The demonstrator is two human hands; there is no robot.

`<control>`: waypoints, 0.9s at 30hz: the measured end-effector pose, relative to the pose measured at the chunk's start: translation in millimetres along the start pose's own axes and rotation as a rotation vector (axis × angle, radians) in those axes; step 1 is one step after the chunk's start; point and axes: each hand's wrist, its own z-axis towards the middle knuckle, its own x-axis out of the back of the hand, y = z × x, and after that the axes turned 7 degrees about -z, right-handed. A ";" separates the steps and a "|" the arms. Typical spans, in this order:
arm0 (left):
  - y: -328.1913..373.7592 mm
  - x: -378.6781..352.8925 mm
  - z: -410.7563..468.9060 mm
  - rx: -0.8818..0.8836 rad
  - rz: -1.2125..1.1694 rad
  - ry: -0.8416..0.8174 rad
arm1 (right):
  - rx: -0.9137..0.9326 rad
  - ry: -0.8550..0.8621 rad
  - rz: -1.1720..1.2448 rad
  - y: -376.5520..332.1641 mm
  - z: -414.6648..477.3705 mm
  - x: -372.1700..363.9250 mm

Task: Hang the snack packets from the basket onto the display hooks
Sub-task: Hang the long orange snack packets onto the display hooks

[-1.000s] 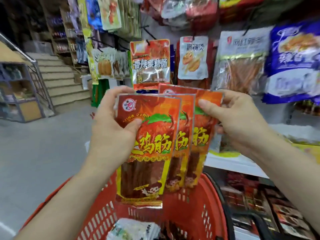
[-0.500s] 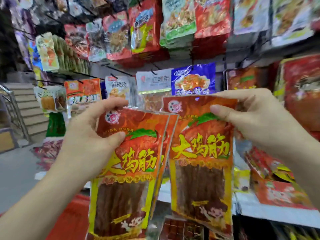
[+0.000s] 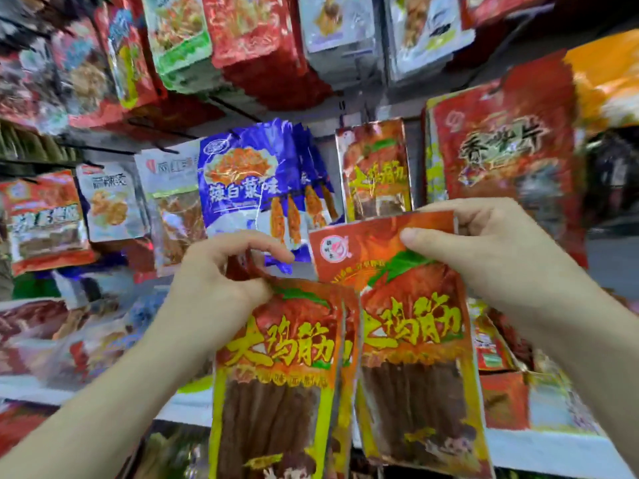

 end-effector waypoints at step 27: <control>-43.6 -37.0 86.1 -0.223 -0.443 -0.250 | -0.181 0.246 -0.184 -19.5 66.0 -19.8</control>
